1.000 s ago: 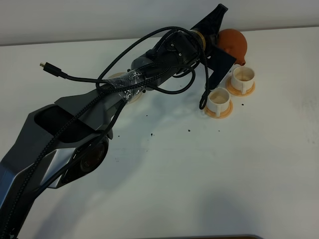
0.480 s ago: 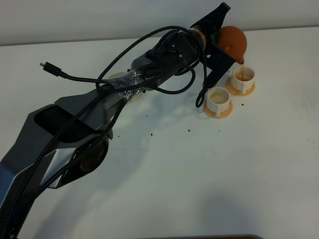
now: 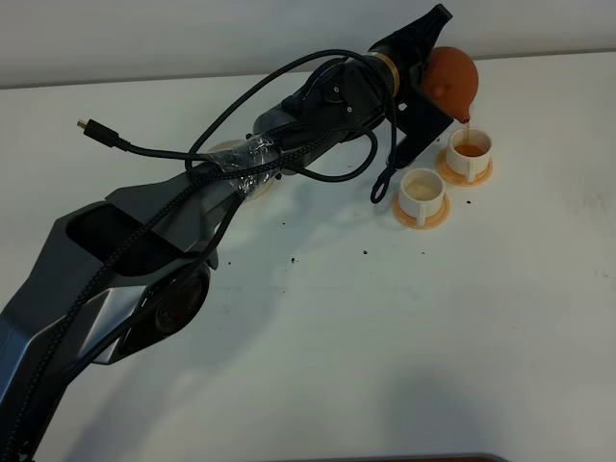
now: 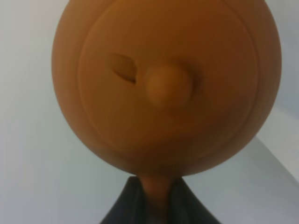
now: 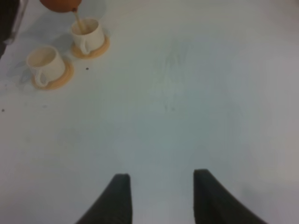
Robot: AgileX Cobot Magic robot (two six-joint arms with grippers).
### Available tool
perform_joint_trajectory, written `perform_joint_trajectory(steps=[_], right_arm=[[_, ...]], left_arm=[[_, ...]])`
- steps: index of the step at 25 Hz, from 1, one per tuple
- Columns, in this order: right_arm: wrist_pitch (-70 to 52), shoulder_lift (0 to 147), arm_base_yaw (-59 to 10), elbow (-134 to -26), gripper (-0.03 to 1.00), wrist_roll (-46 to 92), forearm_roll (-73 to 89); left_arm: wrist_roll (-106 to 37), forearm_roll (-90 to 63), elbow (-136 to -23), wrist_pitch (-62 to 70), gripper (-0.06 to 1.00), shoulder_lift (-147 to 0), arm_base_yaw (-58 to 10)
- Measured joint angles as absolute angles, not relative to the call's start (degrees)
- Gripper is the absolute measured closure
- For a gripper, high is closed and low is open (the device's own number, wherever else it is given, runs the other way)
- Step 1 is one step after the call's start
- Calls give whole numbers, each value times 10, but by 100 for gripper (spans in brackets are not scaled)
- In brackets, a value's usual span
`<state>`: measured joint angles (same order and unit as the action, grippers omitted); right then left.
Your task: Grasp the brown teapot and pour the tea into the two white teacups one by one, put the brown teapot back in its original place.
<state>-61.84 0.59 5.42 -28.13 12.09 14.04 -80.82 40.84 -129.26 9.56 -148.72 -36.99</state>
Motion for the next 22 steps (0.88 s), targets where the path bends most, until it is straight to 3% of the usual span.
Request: perform_joint_trajectory(steps=[22], right_arm=[[-618, 6, 54, -281, 66, 121, 140]], left_arm=[[-838, 424, -1293, 46, 84, -1499, -371]])
